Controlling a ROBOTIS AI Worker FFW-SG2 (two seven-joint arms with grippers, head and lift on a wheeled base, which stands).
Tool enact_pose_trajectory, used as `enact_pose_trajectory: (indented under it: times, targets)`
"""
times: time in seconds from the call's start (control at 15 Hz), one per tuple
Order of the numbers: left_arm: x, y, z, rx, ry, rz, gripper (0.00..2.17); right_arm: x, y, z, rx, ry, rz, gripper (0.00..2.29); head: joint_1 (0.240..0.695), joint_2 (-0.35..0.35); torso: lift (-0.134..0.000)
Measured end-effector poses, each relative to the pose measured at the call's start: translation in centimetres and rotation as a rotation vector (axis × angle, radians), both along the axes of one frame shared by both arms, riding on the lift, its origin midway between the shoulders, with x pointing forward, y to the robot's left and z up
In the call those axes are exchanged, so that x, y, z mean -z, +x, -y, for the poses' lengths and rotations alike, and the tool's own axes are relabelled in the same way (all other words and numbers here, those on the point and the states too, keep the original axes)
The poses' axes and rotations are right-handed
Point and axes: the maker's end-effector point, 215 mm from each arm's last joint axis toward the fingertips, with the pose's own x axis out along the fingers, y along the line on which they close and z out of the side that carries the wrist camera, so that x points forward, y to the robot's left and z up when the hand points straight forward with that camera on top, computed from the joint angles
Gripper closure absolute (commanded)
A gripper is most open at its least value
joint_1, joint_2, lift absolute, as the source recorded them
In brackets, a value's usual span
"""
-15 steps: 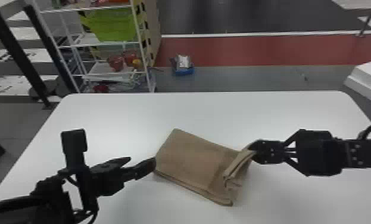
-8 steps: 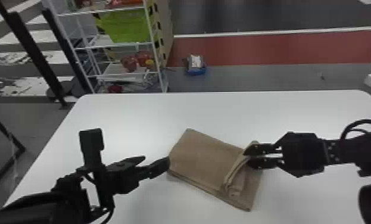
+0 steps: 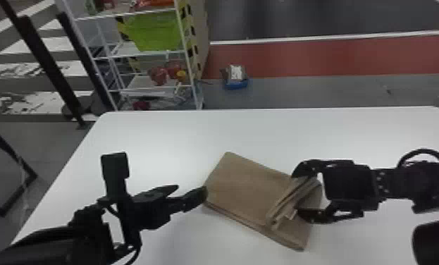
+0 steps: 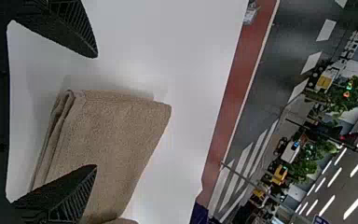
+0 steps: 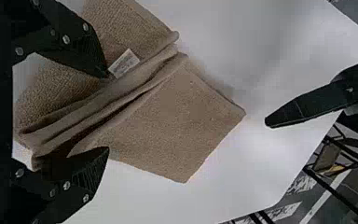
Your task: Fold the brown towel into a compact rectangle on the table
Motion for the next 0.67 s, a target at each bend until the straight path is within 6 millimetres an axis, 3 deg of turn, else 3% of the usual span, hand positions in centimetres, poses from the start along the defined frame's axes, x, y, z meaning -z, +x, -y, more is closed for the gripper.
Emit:
enact_pose_trajectory:
  times: [0.33, 0.47, 0.53, 0.67]
  targets:
    - [0.1, 0.0, 0.1, 0.001, -0.003, -0.003, 0.03, -1.0, 2.6, -0.2, 0.133, 0.073, 0.066, 0.10, 0.695, 0.162, -0.134]
    - [0.1, -0.1, 0.1, 0.002, -0.007, -0.003, 0.03, -1.6, 2.6, -0.5, 0.153, 0.112, 0.071, 0.18, 0.695, 0.165, -0.134]
    - [0.1, -0.1, 0.1, 0.002, -0.008, -0.002, 0.03, -1.8, 1.9, -0.7, 0.147, 0.128, 0.050, 0.40, 0.695, 0.166, -0.134]
    - [0.0, -0.1, -0.2, -0.002, -0.009, -0.001, 0.03, -2.1, -2.1, -1.4, 0.064, 0.124, -0.040, 1.17, 0.695, 0.186, -0.134]
